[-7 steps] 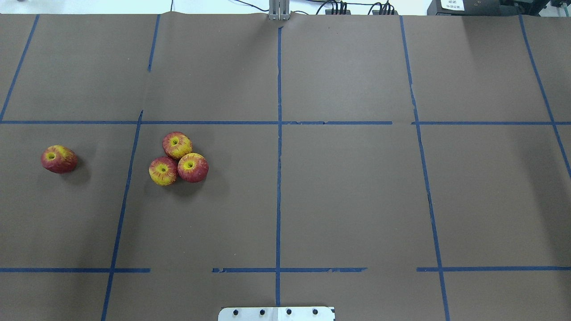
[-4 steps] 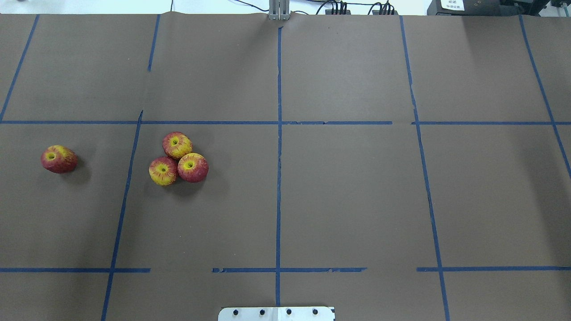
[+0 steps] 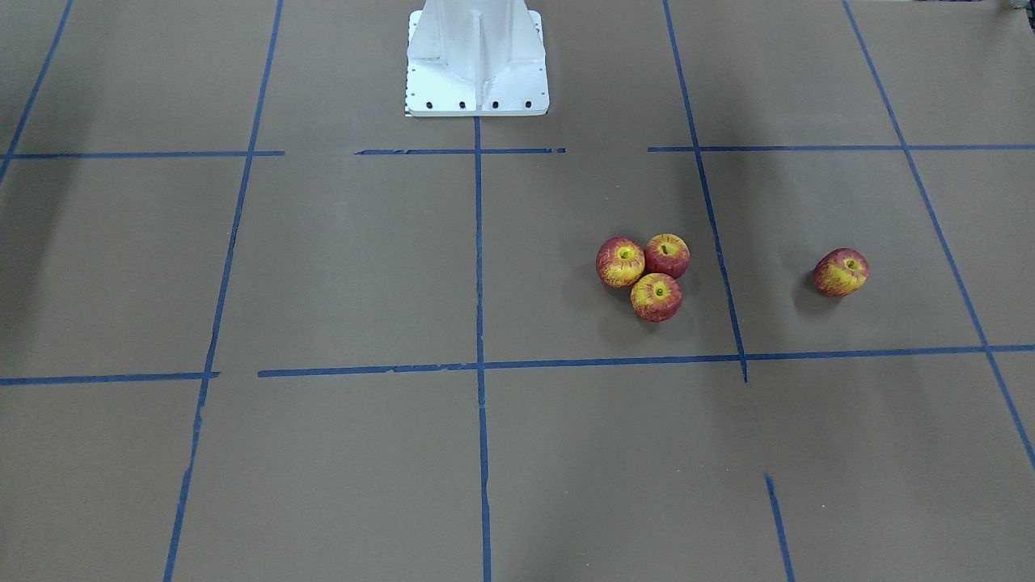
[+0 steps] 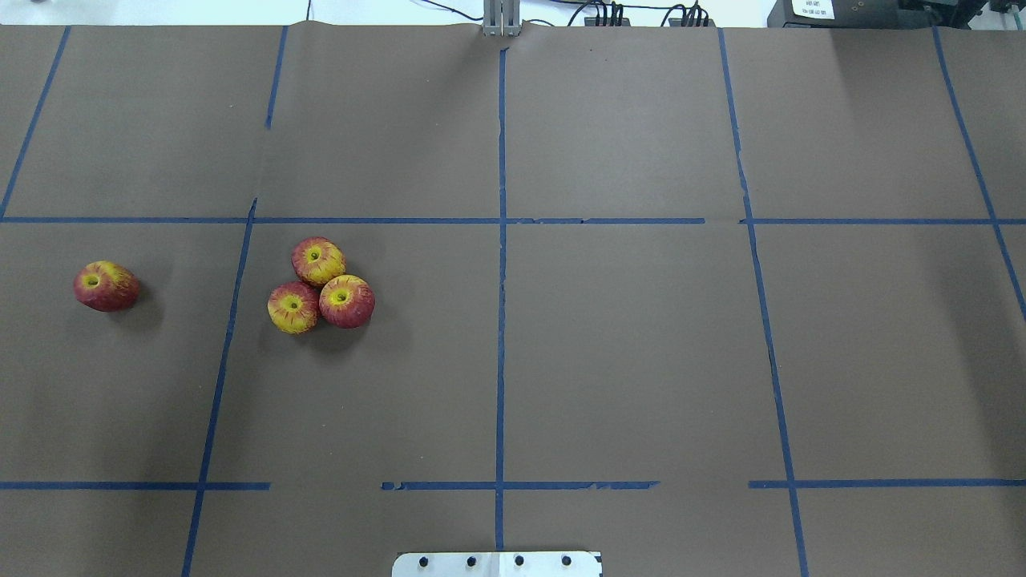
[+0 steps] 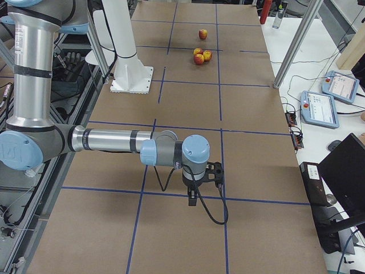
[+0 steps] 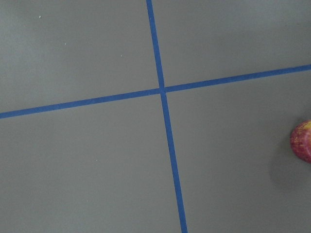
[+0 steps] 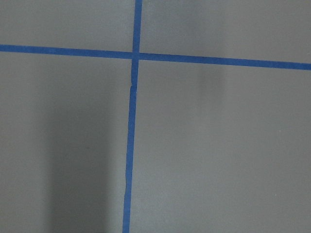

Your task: Stack apples

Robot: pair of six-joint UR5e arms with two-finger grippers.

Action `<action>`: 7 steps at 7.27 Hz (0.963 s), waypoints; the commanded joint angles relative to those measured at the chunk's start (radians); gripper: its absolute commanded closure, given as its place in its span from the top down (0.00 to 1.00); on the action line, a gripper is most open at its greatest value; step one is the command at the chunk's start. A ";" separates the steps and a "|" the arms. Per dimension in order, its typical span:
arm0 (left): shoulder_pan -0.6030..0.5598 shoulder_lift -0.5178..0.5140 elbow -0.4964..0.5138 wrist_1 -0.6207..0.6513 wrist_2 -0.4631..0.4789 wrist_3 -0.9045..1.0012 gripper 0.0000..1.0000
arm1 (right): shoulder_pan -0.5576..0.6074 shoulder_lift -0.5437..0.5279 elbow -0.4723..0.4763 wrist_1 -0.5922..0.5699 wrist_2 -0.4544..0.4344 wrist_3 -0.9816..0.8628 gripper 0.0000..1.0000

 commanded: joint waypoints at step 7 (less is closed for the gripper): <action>0.483 -0.126 0.156 -0.460 0.256 -0.783 1.00 | 0.000 0.000 0.000 0.000 0.002 0.000 1.00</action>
